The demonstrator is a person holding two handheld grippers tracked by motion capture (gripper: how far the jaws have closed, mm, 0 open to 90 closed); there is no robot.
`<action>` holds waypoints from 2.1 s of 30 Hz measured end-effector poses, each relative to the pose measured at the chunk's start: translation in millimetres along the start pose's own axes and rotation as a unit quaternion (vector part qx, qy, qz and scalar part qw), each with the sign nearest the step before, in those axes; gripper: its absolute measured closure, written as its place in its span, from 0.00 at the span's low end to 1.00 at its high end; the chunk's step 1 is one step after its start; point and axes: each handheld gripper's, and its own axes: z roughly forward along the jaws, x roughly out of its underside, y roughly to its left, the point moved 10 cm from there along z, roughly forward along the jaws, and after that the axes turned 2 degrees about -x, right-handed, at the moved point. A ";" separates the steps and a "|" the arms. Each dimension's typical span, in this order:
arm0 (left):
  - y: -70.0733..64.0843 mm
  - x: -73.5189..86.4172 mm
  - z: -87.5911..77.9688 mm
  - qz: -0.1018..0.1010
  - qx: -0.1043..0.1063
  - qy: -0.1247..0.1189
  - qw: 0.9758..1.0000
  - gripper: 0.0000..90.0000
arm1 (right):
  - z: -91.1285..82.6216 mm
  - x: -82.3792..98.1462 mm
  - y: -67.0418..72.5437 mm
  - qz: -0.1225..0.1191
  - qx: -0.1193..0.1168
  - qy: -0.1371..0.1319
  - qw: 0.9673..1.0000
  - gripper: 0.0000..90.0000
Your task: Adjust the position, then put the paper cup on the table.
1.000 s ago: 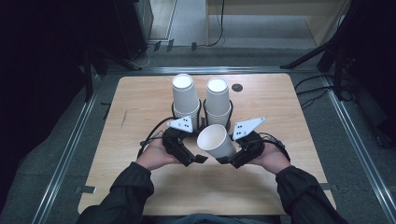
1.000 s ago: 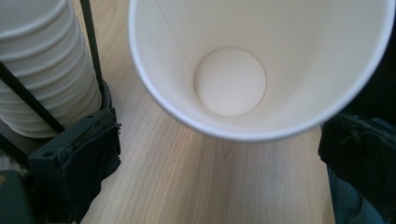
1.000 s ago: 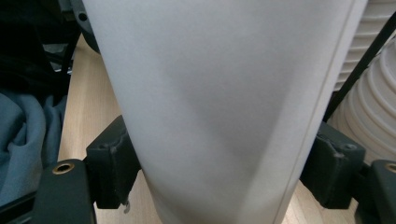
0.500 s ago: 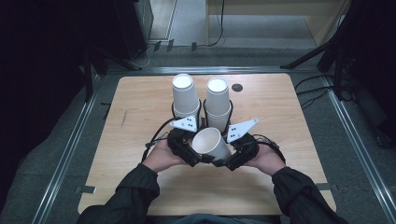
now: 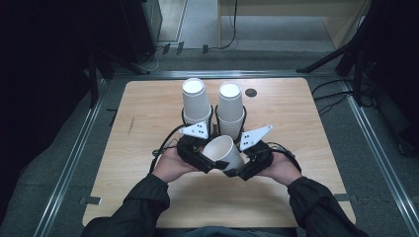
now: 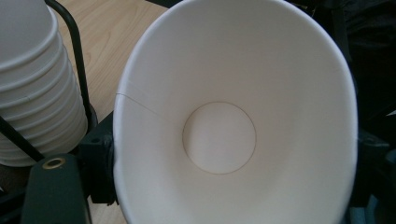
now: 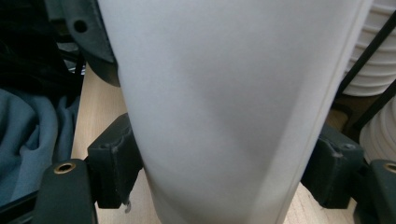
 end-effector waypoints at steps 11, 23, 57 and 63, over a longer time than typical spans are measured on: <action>6.7 2.7 -6.8 -0.009 -0.008 0.011 1.000 0.22 | 0.3 6.5 -1.5 0.021 0.009 0.019 1.000 0.16; 15.2 9.9 -14.4 0.000 -0.035 0.034 0.999 0.21 | -11.4 19.7 -16.1 0.039 0.086 0.028 0.995 0.17; 37.3 40.1 -41.9 -0.037 -0.088 0.061 0.994 0.20 | -31.5 30.1 -52.6 0.084 0.145 0.018 0.986 0.23; 45.3 50.8 -54.8 -0.049 -0.111 0.067 0.990 0.20 | -31.9 26.6 -56.5 0.084 0.147 0.013 0.985 0.23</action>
